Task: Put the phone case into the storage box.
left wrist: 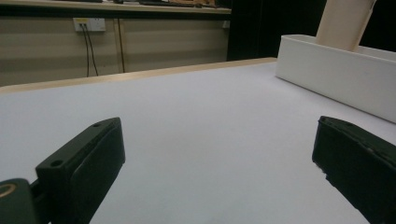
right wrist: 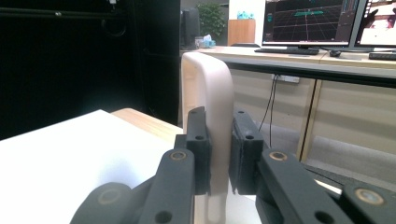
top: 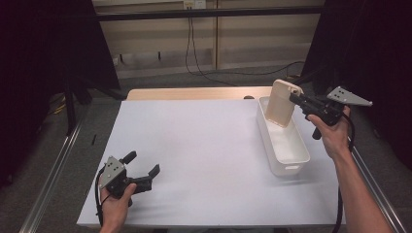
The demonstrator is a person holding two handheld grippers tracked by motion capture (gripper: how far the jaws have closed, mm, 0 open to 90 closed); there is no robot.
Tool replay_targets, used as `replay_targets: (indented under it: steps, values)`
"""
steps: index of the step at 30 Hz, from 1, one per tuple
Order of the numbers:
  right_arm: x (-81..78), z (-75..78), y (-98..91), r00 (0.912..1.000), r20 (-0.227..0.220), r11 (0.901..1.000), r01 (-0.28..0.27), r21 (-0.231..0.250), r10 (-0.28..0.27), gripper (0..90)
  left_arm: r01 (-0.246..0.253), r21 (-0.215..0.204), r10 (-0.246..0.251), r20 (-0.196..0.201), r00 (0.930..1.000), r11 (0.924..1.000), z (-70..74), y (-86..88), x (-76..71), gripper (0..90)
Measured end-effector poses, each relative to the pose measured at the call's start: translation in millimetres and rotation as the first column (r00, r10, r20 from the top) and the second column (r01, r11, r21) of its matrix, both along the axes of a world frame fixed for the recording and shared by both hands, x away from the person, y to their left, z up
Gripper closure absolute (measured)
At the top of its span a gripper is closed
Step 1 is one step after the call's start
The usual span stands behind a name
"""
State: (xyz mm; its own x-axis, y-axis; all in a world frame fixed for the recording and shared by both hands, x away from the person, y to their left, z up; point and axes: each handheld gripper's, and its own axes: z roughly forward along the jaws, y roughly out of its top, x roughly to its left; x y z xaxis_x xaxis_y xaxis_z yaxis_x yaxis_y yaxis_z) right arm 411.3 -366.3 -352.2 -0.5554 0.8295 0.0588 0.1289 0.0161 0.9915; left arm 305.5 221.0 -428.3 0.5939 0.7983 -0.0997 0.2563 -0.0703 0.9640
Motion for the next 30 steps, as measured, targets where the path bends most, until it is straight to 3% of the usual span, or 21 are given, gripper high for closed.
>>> replay_targets:
  steps: [8,25,30]
  values:
    - [12.7,-13.6,-6.0,0.9996,-0.025,0.9998,-0.015,0.016,0.015,80.9,0.002,0.004,-0.002,-0.004,1.0000,1.0000,-0.6,-1.0,1.3,2.4]
    - [36.8,-8.5,-1.8,0.9998,-0.017,0.9999,0.003,-0.011,-0.003,81.0,-0.001,-0.001,0.001,-0.002,1.0000,1.0000,-0.2,-0.4,1.2,2.5]
    - [40.9,-15.0,-1.8,0.9997,-0.022,0.9998,0.005,-0.017,-0.005,81.0,0.003,0.002,-0.003,-0.006,1.0000,1.0000,-0.5,-1.4,1.3,2.4]
